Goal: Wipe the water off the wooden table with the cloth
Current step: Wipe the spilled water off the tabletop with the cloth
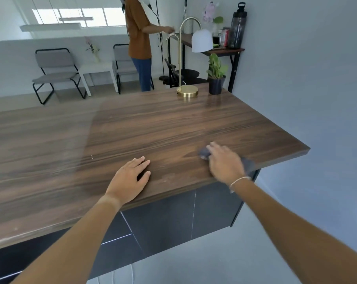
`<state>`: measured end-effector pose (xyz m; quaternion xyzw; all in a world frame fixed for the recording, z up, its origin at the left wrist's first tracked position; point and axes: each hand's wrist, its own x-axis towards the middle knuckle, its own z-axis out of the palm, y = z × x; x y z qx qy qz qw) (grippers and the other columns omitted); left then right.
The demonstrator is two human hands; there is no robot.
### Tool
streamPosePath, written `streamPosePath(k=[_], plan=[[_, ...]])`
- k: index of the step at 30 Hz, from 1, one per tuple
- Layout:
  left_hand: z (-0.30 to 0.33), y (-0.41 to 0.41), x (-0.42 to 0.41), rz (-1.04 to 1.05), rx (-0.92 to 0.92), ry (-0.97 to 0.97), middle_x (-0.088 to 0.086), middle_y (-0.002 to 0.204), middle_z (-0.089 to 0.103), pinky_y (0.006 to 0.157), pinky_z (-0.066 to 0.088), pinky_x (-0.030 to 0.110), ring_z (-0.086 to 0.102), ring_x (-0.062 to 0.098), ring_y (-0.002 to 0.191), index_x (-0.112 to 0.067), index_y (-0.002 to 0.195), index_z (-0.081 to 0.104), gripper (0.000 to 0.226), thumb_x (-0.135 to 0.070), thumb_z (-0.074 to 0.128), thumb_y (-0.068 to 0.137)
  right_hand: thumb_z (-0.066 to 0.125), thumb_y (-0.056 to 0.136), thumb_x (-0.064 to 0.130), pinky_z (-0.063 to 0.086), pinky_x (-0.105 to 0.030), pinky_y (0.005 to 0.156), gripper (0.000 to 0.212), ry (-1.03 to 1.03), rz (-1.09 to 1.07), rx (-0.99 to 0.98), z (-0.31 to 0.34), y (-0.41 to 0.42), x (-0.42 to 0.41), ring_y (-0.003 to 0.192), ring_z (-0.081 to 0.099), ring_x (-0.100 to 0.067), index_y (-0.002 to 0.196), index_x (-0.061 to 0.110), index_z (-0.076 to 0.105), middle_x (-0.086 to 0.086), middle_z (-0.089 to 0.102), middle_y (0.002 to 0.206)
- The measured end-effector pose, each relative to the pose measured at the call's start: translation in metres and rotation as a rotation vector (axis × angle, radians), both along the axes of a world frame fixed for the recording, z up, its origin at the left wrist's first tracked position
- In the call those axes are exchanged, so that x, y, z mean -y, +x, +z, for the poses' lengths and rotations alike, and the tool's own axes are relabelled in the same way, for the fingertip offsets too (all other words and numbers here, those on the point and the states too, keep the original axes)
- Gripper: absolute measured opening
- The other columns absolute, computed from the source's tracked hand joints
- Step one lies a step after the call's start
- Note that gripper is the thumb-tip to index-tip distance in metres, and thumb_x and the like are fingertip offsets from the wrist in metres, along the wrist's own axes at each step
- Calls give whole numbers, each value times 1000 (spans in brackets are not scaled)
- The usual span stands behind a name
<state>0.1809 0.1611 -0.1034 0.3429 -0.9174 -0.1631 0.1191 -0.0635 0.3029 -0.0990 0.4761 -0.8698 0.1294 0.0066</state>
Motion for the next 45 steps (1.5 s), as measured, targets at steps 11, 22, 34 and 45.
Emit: streamPosePath(k=[11, 22, 34, 45], plan=[[5, 11, 10, 5, 30, 2, 1, 151, 32, 116, 13, 28, 23, 18, 142, -17, 137, 39, 44, -26, 38, 94, 28, 99, 28, 22, -37, 116, 46, 69, 229, 48, -5, 46, 16, 142, 26, -25, 145, 23, 28, 5, 23, 157], [5, -70, 22, 18, 68, -25, 1, 153, 28, 117, 11, 31, 19, 19, 143, -18, 139, 36, 47, -30, 37, 94, 22, 99, 33, 22, -44, 116, 47, 113, -184, 60, 3, -165, -37, 142, 24, -28, 145, 25, 26, 4, 22, 157], [9, -179, 35, 178, 57, 7, 1, 153, 28, 116, 12, 32, 19, 20, 143, -19, 140, 35, 47, -30, 38, 94, 21, 99, 36, 19, -44, 118, 49, 102, -115, 81, -1, -248, -6, 144, 18, -27, 147, 26, 23, 2, 18, 158], [47, -227, 88, 228, -35, 16, 1, 152, 30, 114, 16, 30, 21, 18, 142, -18, 139, 37, 47, -30, 40, 93, 32, 97, 38, 30, -45, 111, 50, -195, -55, 320, 58, -287, 79, 135, 37, -26, 140, 14, 39, -5, 39, 149]])
